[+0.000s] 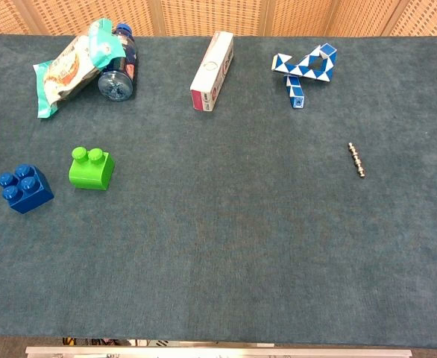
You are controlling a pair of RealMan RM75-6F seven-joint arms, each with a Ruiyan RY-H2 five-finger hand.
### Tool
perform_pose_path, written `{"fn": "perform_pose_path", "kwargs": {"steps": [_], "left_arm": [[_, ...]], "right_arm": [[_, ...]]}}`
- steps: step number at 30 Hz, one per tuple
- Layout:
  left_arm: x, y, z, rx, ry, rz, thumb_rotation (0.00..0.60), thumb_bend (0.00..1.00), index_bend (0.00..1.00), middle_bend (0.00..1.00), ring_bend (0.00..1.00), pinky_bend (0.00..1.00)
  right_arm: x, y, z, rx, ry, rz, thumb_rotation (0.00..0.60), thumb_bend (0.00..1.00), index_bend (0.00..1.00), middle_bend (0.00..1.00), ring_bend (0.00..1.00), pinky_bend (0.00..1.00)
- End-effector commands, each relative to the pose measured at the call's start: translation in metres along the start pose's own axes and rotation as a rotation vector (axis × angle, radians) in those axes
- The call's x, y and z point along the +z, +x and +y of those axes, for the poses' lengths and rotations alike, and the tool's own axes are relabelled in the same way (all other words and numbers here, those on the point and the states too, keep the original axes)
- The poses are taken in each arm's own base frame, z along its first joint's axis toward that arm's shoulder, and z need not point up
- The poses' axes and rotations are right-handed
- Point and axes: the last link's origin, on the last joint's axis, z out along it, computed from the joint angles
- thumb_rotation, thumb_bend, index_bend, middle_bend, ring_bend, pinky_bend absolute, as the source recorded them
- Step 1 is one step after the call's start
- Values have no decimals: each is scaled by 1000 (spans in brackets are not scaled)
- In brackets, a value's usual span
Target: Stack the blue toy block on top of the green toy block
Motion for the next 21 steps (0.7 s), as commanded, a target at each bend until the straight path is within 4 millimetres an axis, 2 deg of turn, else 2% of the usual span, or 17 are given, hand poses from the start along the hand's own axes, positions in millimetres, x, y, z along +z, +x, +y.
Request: {"fn": "perform_pose_path", "kwargs": {"steps": [1, 14, 21], "left_arm": [[0, 0, 0, -2, 0, 4, 600, 206, 217, 173, 211, 197], [2, 0, -3, -2, -25, -1, 600, 206, 217, 173, 211, 195], [11, -5, -4, -6, -60, -95, 600, 206, 217, 177, 211, 192]], "right_arm": [[0, 0, 0, -1, 1, 0, 600, 158, 248, 287, 278, 357], [13, 13, -8, -10, 41, 28, 600, 158, 248, 287, 277, 357], [19, 18, -14, -28, 69, 38, 600, 158, 248, 287, 277, 357]]}}
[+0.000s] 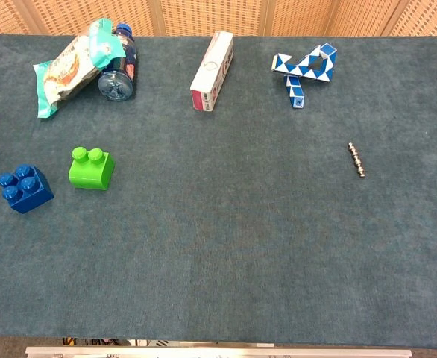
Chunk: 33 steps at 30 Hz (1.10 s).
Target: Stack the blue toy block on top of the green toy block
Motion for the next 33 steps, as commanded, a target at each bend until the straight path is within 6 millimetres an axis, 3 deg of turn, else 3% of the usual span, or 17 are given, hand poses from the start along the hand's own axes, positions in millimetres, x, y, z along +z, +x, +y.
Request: {"fn": "perform_pose_path", "kwargs": {"steps": [1, 12, 18, 20, 22, 24, 33], "left_arm": [[6, -2, -1, -8, -21, -66, 600, 206, 217, 178, 211, 192], [35, -11, -2, -41, -55, -252, 591, 169, 216, 198, 211, 186], [48, -20, -5, -26, -68, -336, 441, 154, 215, 206, 212, 186], [51, -24, -6, -16, -81, -358, 465, 154, 215, 205, 212, 183], [53, -27, -7, -4, -100, -375, 560, 154, 209, 200, 212, 179], [56, -29, -7, 19, -120, -389, 600, 155, 206, 200, 212, 176], [70, -40, 3, 65, -205, -450, 600, 155, 205, 196, 201, 167]], "right_arm": [[2, 1, -2, -6, 9, 0, 600, 158, 248, 287, 277, 357], [2, 4, -2, -9, 15, 3, 600, 158, 248, 287, 277, 357], [0, 6, 1, -10, 8, 6, 600, 158, 248, 287, 278, 357], [-1, 6, 1, -9, 7, 6, 600, 158, 248, 287, 277, 357], [-1, 5, 1, -9, 7, 4, 600, 158, 248, 287, 278, 357], [-1, 5, 1, -8, 7, 3, 600, 159, 248, 287, 278, 357], [-3, 3, 1, -6, 3, -1, 600, 158, 248, 287, 278, 357]]}}
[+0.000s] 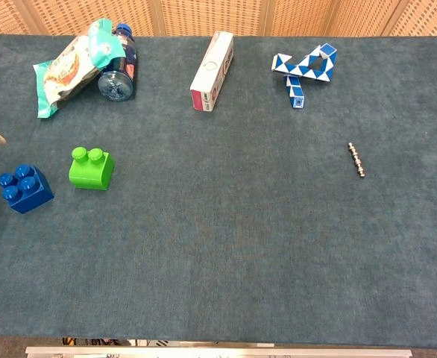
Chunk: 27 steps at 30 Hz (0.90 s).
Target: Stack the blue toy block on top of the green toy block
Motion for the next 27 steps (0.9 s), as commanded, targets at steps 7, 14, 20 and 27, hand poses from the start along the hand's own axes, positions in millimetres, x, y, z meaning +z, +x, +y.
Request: {"fn": "perform_pose_path", "kwargs": {"steps": [7, 14, 20, 27], "left_arm": [[16, 0, 14, 46, -70, -40, 600, 155, 205, 189, 171, 163], [28, 4, 30, 83, -125, -34, 600, 155, 207, 189, 121, 151], [33, 3, 41, 114, -153, -56, 600, 155, 241, 215, 115, 149], [37, -2, 51, 131, -163, -76, 600, 155, 243, 228, 107, 143]], "right_arm": [[-1, 0, -1, 0, -1, 2, 600, 159, 248, 287, 277, 357], [-4, 1, 0, -2, -8, 1, 600, 159, 249, 287, 277, 357], [-7, 2, 2, -1, -16, 3, 600, 159, 248, 287, 278, 357], [-9, 3, 5, -2, -23, 4, 600, 159, 248, 287, 278, 357]]}}
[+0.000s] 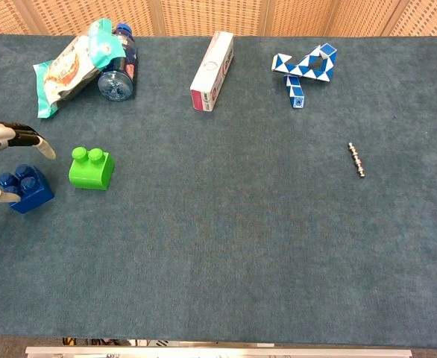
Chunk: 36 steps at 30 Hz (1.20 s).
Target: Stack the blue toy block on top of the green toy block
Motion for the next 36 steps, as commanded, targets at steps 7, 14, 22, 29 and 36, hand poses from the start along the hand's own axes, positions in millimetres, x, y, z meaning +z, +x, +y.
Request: {"fn": "perform_pose_path", "kwargs": {"steps": [7, 14, 22, 29, 36], "left_arm": [[12, -3, 11, 8, -12, -17, 600, 155, 242, 227, 89, 134], [19, -4, 15, 16, -3, -20, 600, 155, 239, 230, 90, 134], [31, -5, 22, -15, -16, -16, 600, 155, 235, 233, 90, 131], [44, -1, 30, -26, -41, -8, 600, 155, 226, 232, 89, 130], [54, 3, 37, -24, -65, -3, 600, 155, 215, 222, 87, 128]], "right_arm": [[-1, 1, 2, 0, -4, 0, 600, 159, 248, 287, 278, 357], [-4, 2, 4, -2, -13, 3, 600, 159, 248, 287, 277, 357], [-7, 4, 6, -5, -20, 10, 600, 158, 248, 287, 278, 357], [-9, 5, 7, -6, -28, 13, 600, 159, 248, 287, 277, 357], [-11, 6, 8, -9, -36, 17, 600, 159, 249, 287, 277, 357]]}}
